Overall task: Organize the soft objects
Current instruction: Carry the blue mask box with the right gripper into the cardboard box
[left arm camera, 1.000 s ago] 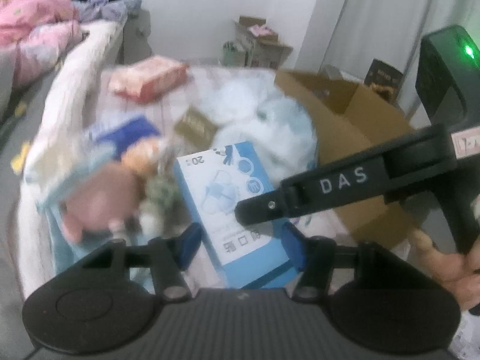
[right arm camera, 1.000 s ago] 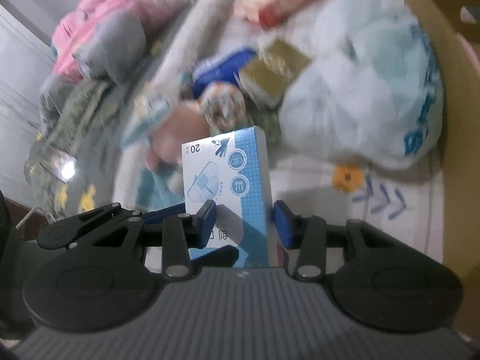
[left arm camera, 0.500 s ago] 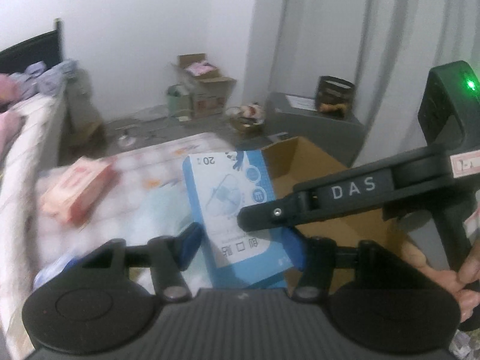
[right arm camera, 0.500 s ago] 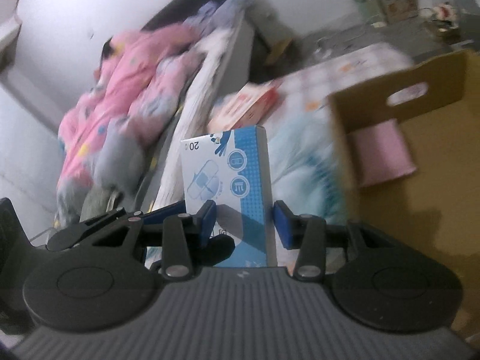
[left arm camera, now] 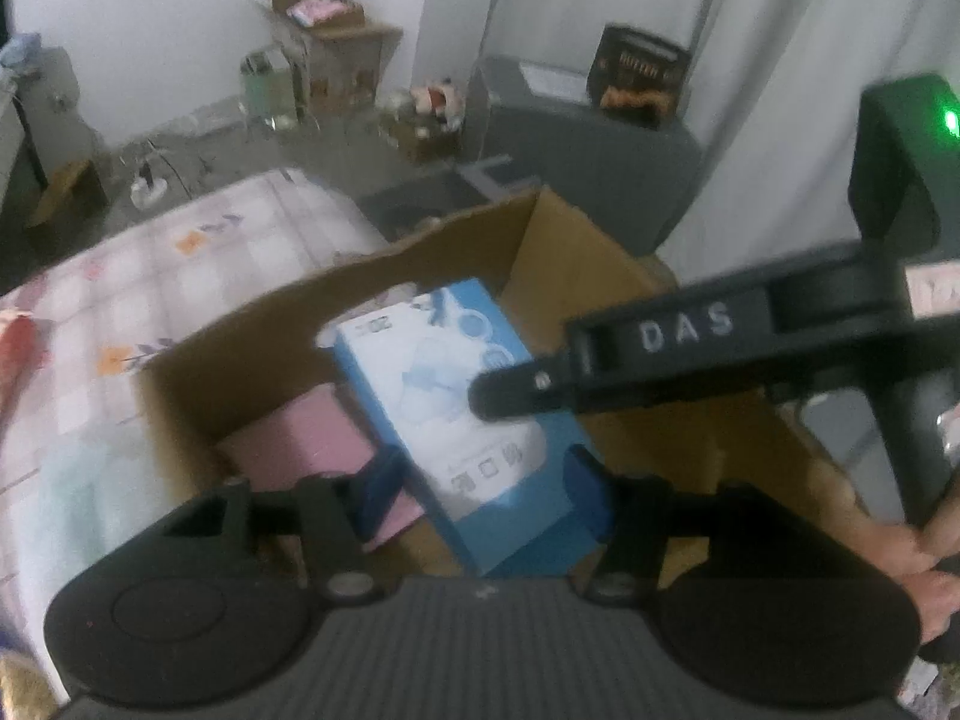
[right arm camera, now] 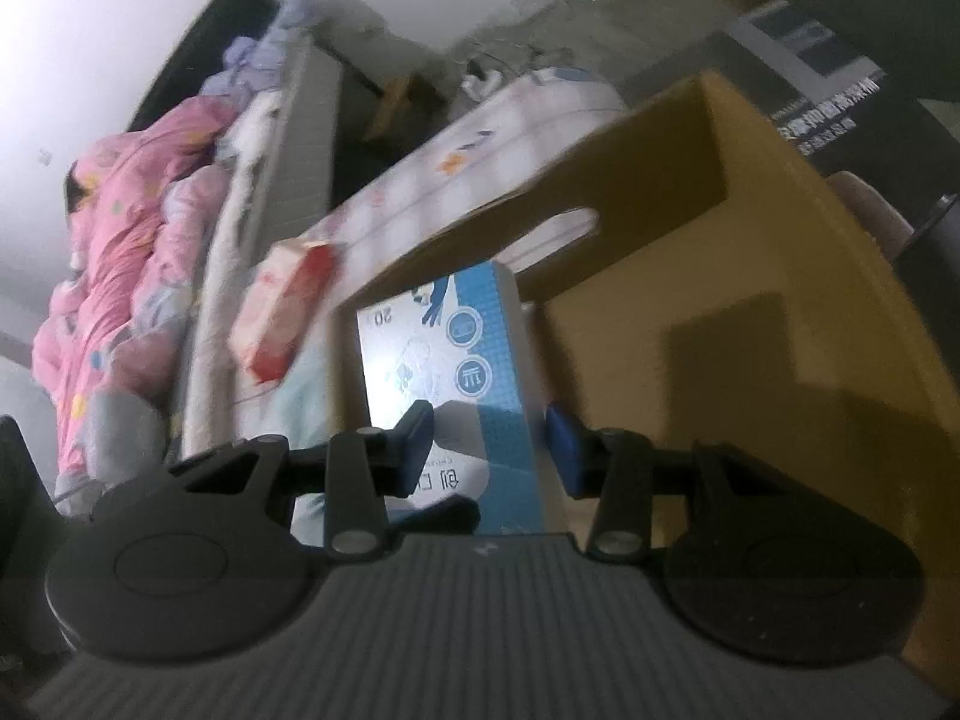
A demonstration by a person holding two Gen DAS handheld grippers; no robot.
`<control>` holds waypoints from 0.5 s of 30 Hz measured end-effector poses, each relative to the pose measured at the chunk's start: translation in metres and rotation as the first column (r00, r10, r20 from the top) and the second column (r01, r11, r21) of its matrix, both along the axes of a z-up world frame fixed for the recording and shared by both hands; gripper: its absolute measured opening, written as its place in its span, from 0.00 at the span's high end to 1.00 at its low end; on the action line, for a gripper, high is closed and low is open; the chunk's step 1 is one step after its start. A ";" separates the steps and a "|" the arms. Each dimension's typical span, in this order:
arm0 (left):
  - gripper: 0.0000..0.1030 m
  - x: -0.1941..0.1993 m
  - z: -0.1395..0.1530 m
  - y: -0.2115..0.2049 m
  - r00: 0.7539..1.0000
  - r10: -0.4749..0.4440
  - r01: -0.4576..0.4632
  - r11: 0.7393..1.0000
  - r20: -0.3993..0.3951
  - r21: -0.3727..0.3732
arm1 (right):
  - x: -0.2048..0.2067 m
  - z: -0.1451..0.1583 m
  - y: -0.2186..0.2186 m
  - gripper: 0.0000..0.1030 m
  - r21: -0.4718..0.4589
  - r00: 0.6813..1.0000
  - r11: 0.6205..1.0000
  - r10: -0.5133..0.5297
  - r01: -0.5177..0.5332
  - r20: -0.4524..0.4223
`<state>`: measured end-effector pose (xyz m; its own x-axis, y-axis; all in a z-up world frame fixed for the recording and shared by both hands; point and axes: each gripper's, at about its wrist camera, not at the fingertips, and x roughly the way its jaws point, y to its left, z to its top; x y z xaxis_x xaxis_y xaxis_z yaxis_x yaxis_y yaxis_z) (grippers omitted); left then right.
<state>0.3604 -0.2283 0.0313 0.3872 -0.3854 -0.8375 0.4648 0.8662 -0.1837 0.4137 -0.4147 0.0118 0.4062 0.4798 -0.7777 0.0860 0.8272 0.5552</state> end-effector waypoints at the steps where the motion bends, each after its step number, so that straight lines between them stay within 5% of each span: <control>1: 0.42 0.008 -0.008 -0.005 1.000 0.001 0.000 1.000 -0.019 0.009 | 0.007 -0.008 -0.002 0.60 -0.008 1.000 1.000 -0.002 0.002 -0.005; 9: 0.41 0.056 -0.059 -0.023 0.992 0.047 -0.039 0.997 -0.114 0.072 | 0.073 -0.062 -0.013 0.62 -0.066 1.000 0.998 0.011 -0.013 -0.025; 15: 0.39 0.058 -0.053 -0.015 0.993 0.059 -0.051 0.995 -0.100 0.082 | 0.079 -0.088 -0.017 0.62 -0.037 0.998 0.999 -0.020 0.018 -0.062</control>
